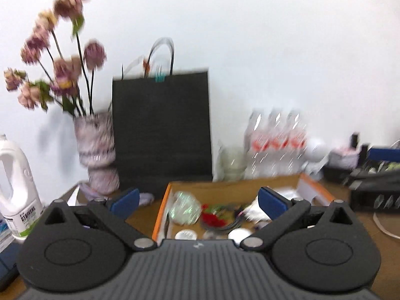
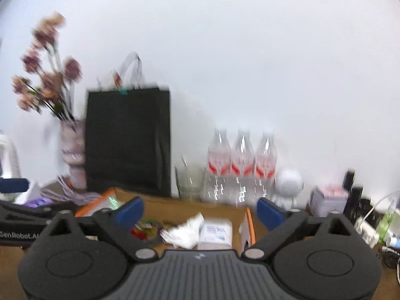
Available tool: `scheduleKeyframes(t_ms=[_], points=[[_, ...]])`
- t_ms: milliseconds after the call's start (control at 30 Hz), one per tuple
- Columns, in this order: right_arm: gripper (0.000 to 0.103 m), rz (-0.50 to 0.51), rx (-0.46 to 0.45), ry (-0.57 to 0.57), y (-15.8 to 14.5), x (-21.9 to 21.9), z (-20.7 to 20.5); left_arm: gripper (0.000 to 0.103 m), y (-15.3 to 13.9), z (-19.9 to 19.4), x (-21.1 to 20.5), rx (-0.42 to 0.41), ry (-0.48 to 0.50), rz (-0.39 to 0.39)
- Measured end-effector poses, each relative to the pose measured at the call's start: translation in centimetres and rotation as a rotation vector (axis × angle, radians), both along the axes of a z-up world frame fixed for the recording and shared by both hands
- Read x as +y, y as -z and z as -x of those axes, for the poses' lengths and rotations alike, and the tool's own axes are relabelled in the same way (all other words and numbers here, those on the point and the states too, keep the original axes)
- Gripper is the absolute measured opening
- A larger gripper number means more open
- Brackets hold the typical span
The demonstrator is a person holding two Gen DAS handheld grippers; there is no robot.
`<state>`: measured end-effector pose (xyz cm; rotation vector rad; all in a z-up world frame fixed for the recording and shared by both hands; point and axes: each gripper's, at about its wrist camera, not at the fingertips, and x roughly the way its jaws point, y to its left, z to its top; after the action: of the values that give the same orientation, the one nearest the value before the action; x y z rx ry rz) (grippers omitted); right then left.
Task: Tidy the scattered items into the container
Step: 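Lift both open tools away from the box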
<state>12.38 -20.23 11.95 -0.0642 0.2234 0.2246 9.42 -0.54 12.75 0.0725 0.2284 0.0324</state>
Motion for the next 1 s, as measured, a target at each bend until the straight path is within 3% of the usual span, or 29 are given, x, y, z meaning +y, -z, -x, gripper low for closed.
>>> scheduleKeyframes(t_ms=[100,167,333,500,700,867,1000], points=[[0.099,-0.008,0.001,-0.001,1.1,0.1,2.0,0.103,0.2,1.9,-0.2,-0.02,-0.021,-0.01],[0.099,-0.019,0.01,0.001,1.5,0.0,3.4,0.103,0.7,3.8,0.2,-0.009,-0.023,0.029],[0.099,-0.15,-0.005,0.037,3.5,-0.9,9.7,0.103,4.2,10.0,0.9,0.031,-0.079,0.093],[0.099,-0.176,0.045,0.048,6.6,-0.9,17.2,0.103,8.1,16.9,1.0,0.135,-0.097,0.154],[0.099,-0.151,0.137,0.0,8.5,-0.6,22.7,0.103,9.0,20.8,-0.6,0.181,-0.109,0.104],[0.099,-0.143,0.127,0.004,9.0,-0.8,25.2,0.103,8.3,22.8,-1.8,0.126,-0.077,0.058],[0.099,-0.149,0.114,0.005,9.0,-1.2,26.5,0.103,8.5,23.9,-1.9,0.125,-0.084,0.071]])
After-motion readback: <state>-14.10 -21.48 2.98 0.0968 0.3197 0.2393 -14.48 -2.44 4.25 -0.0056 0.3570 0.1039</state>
